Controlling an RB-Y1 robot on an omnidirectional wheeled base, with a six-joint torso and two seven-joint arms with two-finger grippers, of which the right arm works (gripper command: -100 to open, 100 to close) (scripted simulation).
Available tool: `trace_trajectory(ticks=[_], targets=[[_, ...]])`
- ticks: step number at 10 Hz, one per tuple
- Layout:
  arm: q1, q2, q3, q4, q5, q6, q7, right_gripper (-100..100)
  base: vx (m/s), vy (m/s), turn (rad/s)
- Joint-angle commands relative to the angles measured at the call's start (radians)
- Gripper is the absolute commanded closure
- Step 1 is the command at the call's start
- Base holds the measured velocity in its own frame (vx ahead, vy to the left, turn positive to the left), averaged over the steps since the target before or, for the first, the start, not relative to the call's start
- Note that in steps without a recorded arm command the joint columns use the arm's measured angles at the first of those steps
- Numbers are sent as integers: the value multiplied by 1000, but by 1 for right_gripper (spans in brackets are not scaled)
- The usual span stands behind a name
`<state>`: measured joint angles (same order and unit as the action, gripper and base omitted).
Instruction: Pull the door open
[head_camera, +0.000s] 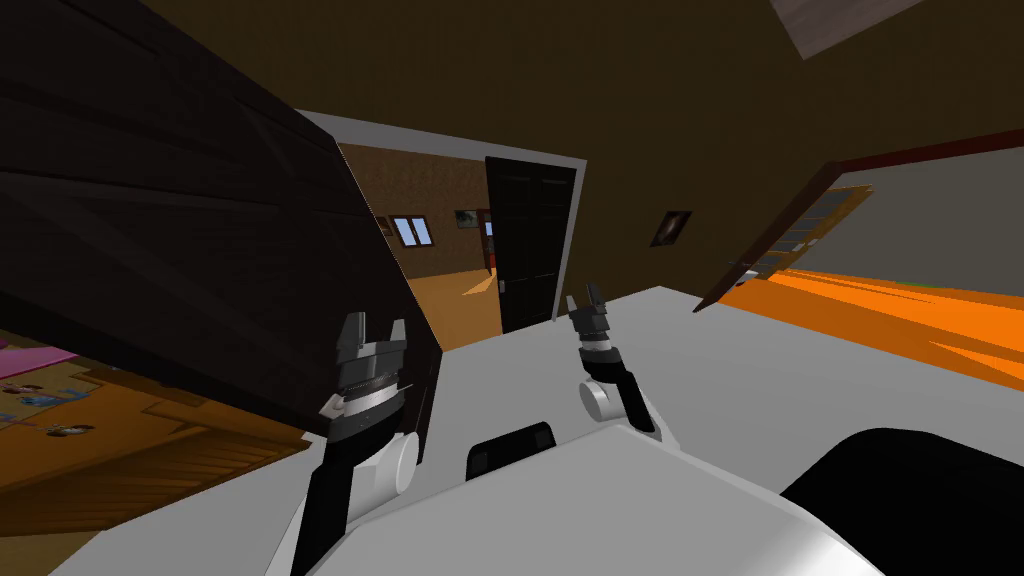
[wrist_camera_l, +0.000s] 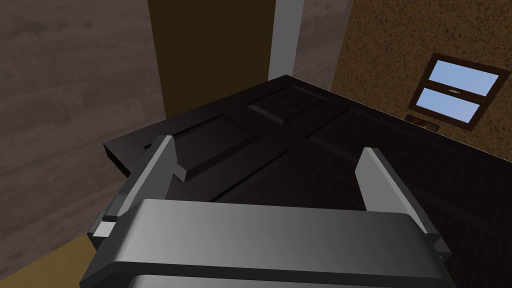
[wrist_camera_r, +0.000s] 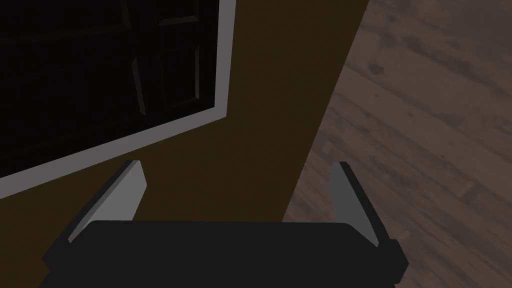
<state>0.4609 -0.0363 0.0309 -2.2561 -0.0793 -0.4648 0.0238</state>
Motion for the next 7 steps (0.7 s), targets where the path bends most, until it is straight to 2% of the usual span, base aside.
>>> trace_trajectory(ticks=[1, 7], targets=[[-12, -5, -2, 32, 1, -7, -3, -100, 48, 1, 22], [-59, -21, -10, 150, 7, -35, -13, -100, 104, 5, 19]])
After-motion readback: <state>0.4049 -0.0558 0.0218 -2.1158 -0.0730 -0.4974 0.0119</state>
